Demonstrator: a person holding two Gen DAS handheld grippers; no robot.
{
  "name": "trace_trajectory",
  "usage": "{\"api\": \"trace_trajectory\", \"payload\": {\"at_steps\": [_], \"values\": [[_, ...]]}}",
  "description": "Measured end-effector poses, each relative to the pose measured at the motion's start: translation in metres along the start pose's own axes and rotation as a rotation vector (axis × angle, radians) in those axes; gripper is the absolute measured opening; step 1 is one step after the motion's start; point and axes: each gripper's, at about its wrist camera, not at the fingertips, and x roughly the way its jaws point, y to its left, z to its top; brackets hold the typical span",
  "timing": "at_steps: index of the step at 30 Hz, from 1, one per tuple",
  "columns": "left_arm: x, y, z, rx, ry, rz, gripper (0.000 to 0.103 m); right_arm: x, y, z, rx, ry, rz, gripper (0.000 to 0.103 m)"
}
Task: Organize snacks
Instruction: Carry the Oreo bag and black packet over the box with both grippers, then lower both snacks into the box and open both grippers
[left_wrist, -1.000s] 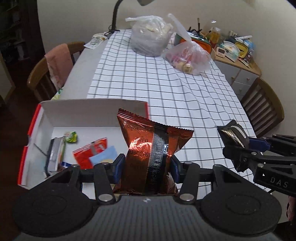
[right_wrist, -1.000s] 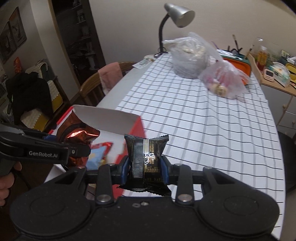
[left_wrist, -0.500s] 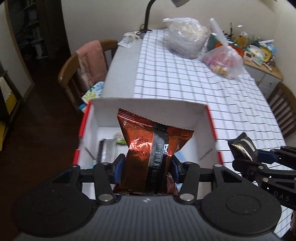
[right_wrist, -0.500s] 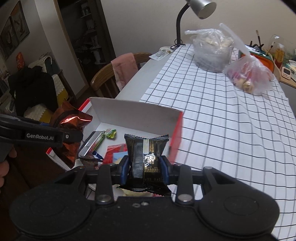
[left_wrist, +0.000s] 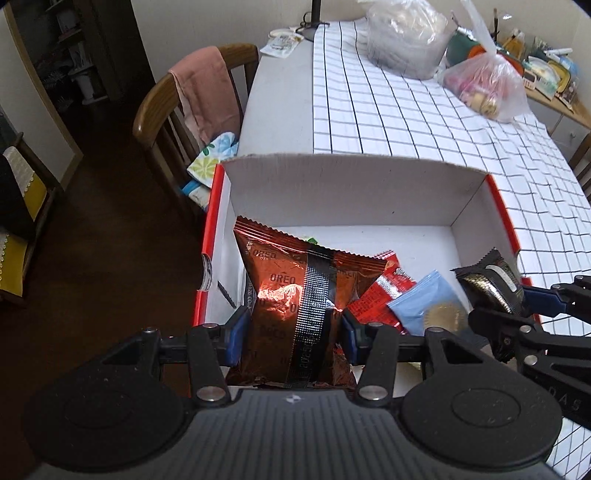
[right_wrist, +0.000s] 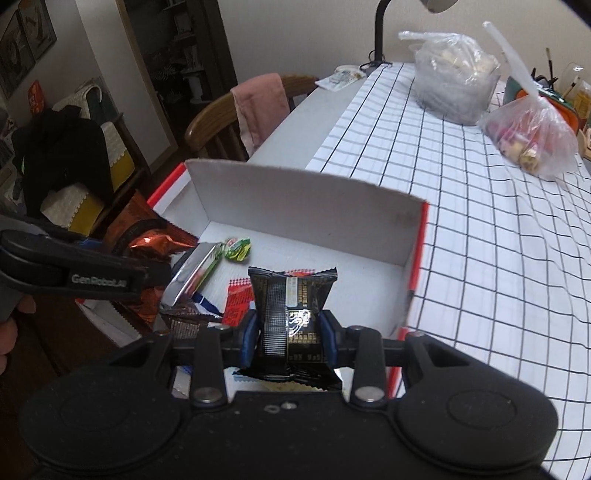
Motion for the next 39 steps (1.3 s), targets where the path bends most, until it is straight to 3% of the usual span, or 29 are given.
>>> {"api": "trace_trajectory", "payload": {"at_steps": [12, 21, 26, 34, 39], "values": [[0.032, -0.016, -0.017, 0.046, 0.037, -0.016, 0.049, 0.01, 0.004, -0.011, 0.003, 0.029, -0.019, 0.036], [0.033, -0.019, -0.023, 0.034, 0.013, -0.037, 0.049, 0.009, 0.002, -0.014, 0.019, 0.039, -0.013, 0.039], [0.03, -0.017, -0.026, 0.022, -0.001, -0.048, 0.05, 0.002, -0.001, -0.014, 0.026, 0.027, -0.011, 0.048], [0.01, -0.014, -0.03, -0.003, -0.053, -0.076, 0.063, -0.016, -0.007, -0.015, 0.054, -0.019, -0.002, 0.058], [-0.007, -0.014, -0.033, -0.003, -0.096, -0.088, 0.067, -0.034, -0.008, -0.017, 0.064, -0.072, 0.017, 0.071]]}}
